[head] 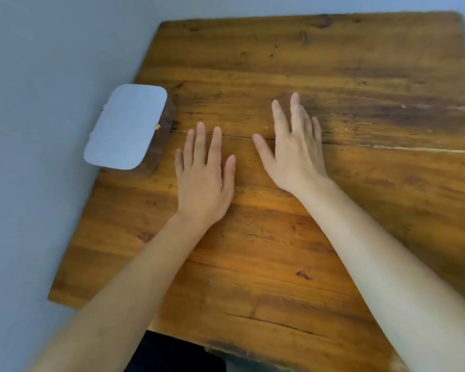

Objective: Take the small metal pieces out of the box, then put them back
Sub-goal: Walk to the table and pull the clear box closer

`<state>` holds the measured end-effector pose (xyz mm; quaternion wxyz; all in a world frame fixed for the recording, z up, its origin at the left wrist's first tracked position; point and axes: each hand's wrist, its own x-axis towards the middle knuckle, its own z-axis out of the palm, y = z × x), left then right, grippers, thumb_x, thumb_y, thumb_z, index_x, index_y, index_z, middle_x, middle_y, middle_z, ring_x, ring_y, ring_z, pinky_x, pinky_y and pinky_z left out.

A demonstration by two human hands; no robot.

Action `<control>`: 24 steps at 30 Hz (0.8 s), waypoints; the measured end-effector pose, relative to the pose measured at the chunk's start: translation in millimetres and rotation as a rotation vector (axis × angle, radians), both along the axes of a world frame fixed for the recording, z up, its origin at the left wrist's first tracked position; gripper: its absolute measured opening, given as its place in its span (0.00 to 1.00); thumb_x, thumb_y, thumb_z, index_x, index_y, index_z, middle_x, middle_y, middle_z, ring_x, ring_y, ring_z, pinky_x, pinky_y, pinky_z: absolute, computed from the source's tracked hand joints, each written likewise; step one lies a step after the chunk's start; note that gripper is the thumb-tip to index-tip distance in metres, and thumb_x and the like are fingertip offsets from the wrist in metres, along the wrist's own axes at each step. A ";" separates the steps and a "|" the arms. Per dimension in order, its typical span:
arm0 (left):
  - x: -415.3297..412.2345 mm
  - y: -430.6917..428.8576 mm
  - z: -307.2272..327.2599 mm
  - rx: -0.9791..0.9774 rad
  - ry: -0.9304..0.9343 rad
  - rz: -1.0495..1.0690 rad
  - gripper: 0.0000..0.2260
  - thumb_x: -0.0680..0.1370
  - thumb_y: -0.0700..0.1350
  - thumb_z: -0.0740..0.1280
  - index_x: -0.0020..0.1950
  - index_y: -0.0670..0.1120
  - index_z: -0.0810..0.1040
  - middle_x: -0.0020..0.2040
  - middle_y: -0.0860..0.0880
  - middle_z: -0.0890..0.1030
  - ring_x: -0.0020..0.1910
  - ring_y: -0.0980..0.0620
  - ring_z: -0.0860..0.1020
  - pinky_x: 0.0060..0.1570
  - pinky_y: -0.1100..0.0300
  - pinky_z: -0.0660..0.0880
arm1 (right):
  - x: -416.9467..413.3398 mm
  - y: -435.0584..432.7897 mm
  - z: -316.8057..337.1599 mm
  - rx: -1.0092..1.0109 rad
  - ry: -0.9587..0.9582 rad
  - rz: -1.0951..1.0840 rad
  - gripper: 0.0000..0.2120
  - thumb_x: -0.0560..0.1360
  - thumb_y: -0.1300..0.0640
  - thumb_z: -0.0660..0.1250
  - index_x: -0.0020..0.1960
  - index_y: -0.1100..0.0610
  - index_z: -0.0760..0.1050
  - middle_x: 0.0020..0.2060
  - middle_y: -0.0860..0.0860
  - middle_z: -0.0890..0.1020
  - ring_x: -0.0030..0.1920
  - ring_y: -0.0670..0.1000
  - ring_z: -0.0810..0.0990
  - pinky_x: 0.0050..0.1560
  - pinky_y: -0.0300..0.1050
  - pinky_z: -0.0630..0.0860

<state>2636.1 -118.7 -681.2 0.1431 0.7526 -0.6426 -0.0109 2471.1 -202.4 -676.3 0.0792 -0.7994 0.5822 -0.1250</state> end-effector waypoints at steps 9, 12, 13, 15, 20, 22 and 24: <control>43.5 118.5 24.7 0.062 0.108 0.008 0.28 0.84 0.60 0.46 0.81 0.50 0.56 0.82 0.43 0.54 0.81 0.43 0.50 0.77 0.38 0.51 | -10.6 105.9 15.9 0.184 0.136 -0.066 0.35 0.81 0.35 0.44 0.82 0.53 0.47 0.81 0.59 0.45 0.80 0.60 0.44 0.78 0.60 0.42; 67.8 135.4 35.5 0.045 0.017 -0.001 0.28 0.83 0.60 0.45 0.81 0.49 0.55 0.82 0.43 0.53 0.81 0.42 0.50 0.77 0.38 0.51 | -11.7 128.1 14.3 0.202 0.167 -0.052 0.35 0.81 0.33 0.41 0.82 0.51 0.44 0.81 0.57 0.42 0.80 0.57 0.40 0.78 0.58 0.40; 74.2 134.5 40.2 0.038 0.005 0.009 0.28 0.83 0.60 0.46 0.81 0.49 0.54 0.82 0.42 0.53 0.81 0.42 0.50 0.77 0.38 0.51 | -11.5 132.2 13.0 0.211 0.176 -0.053 0.35 0.80 0.33 0.40 0.82 0.50 0.44 0.81 0.56 0.41 0.80 0.57 0.39 0.78 0.58 0.40; 84.0 126.6 49.6 0.025 -0.010 0.030 0.29 0.83 0.60 0.47 0.81 0.48 0.54 0.82 0.41 0.52 0.81 0.41 0.50 0.76 0.38 0.52 | -10.7 138.5 10.6 0.211 0.190 -0.067 0.35 0.80 0.32 0.38 0.82 0.49 0.42 0.81 0.55 0.40 0.80 0.55 0.37 0.78 0.56 0.38; 96.3 72.9 59.3 0.039 -0.123 0.030 0.29 0.83 0.60 0.49 0.81 0.47 0.52 0.82 0.40 0.51 0.80 0.38 0.50 0.75 0.35 0.51 | -11.7 138.3 4.5 0.178 0.204 -0.074 0.35 0.80 0.32 0.37 0.82 0.48 0.41 0.81 0.54 0.39 0.80 0.55 0.36 0.78 0.56 0.36; 101.9 47.9 58.3 0.062 -0.145 0.057 0.31 0.83 0.61 0.49 0.81 0.47 0.50 0.82 0.40 0.49 0.80 0.37 0.48 0.74 0.34 0.49 | -12.0 137.7 1.5 0.157 0.200 -0.078 0.35 0.80 0.32 0.37 0.82 0.48 0.41 0.81 0.54 0.40 0.80 0.55 0.37 0.78 0.56 0.36; 107.7 25.1 54.2 0.106 -0.146 0.105 0.32 0.82 0.63 0.48 0.82 0.48 0.48 0.82 0.41 0.46 0.80 0.36 0.46 0.73 0.32 0.45 | -12.1 137.6 0.2 0.143 0.191 -0.083 0.35 0.80 0.32 0.37 0.82 0.48 0.42 0.81 0.54 0.40 0.80 0.55 0.37 0.78 0.55 0.36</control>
